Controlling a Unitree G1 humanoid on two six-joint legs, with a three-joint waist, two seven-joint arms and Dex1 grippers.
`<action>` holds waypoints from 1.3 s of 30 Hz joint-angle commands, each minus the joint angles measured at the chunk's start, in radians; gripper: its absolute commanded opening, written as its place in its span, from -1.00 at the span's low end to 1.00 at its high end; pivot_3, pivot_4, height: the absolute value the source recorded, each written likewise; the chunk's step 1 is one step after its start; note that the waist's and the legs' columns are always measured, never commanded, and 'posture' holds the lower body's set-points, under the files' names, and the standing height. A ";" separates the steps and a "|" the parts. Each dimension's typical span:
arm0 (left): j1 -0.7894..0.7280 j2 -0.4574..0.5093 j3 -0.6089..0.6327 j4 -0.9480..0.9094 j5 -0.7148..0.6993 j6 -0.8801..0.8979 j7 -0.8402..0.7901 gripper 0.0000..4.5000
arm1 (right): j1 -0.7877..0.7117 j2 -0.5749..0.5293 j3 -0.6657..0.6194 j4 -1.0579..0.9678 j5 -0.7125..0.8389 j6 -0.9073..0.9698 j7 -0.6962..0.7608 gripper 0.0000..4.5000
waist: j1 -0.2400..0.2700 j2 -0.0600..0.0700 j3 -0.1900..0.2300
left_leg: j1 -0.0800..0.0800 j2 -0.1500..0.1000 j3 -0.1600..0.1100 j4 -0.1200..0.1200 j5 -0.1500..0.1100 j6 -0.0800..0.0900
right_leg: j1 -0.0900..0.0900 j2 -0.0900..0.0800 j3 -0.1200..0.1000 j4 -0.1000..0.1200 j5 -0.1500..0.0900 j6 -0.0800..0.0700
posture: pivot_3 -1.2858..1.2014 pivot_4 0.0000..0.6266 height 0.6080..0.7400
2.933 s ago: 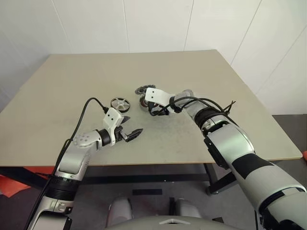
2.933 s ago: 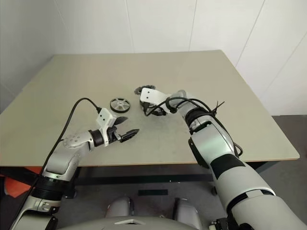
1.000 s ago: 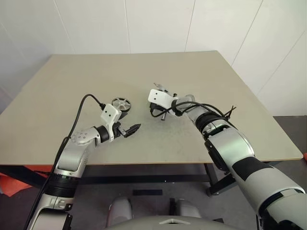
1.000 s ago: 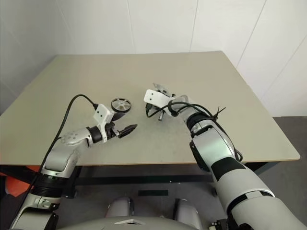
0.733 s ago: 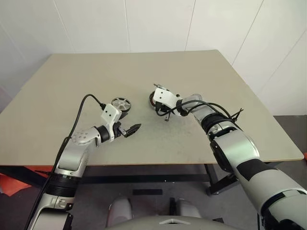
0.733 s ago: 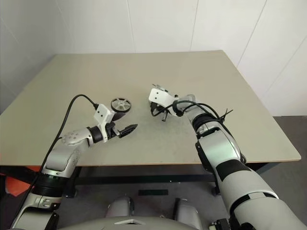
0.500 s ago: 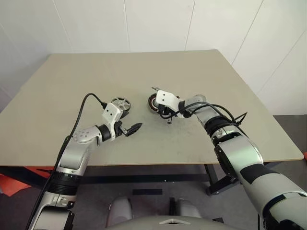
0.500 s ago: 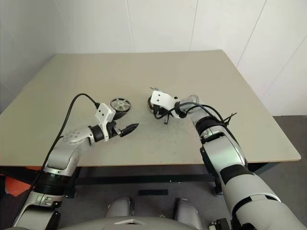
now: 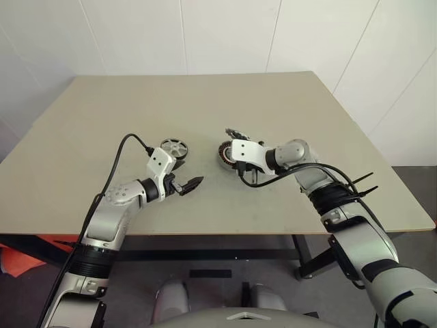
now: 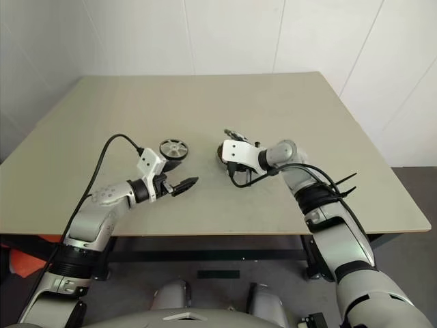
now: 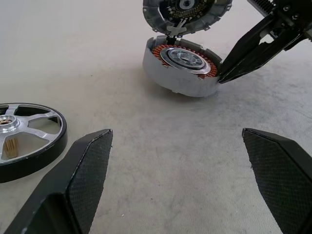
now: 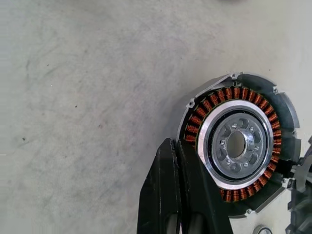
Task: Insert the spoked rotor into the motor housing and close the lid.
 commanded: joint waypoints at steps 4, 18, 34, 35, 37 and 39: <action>-0.008 0.007 0.013 -0.015 -0.003 -0.020 -0.006 1.00 | 0.044 -0.009 0.008 -0.237 0.044 0.085 0.031 -0.99 | -0.002 0.000 0.000 | 0.000 0.000 0.000 0.000 0.000 0.000 | 0.000 0.000 0.000 0.000 0.000 0.000 | 0.03 -1.00 1.00; -0.008 0.007 0.012 -0.010 -0.002 -0.024 -0.006 1.00 | 0.084 0.055 0.074 -0.351 0.066 0.224 -0.002 -0.99 | -0.005 0.000 0.000 | 0.001 0.000 0.000 0.000 0.000 -0.001 | 0.000 0.000 0.000 0.000 0.000 0.000 | 0.03 -1.00 1.00; -0.015 0.009 0.011 -0.004 -0.001 -0.027 -0.009 1.00 | 0.085 0.039 0.110 -0.286 0.063 0.214 -0.032 -0.42 | -0.002 -0.001 0.000 | 0.006 -0.001 0.000 0.000 0.001 -0.001 | 0.005 0.000 0.001 0.000 0.000 0.000 | 0.03 -1.00 1.00; -0.015 0.009 0.011 -0.004 -0.001 -0.027 -0.009 1.00 | 0.084 0.037 0.107 -0.295 0.066 0.211 -0.034 -0.27 | -0.003 -0.001 0.000 | 0.006 -0.001 0.000 0.000 0.001 -0.001 | 0.005 0.000 0.001 0.000 0.000 0.000 | 0.03 -1.00 1.00; -0.014 0.008 0.010 -0.002 0.000 -0.028 -0.009 1.00 | 0.081 0.028 0.099 -0.323 0.077 0.202 -0.029 0.01 | -0.004 -0.001 0.000 | 0.006 0.000 0.000 -0.001 0.001 -0.001 | 0.005 0.000 0.001 0.000 0.000 0.000 | 0.03 -1.00 1.00; -0.015 0.009 0.011 0.000 -0.001 -0.028 -0.010 1.00 | 0.075 0.027 0.086 -0.362 0.098 0.220 -0.020 0.01 | -0.004 -0.001 0.000 | 0.006 0.000 0.000 -0.001 0.001 -0.001 | 0.005 0.000 0.001 0.000 0.000 0.000 | 0.03 -1.00 1.00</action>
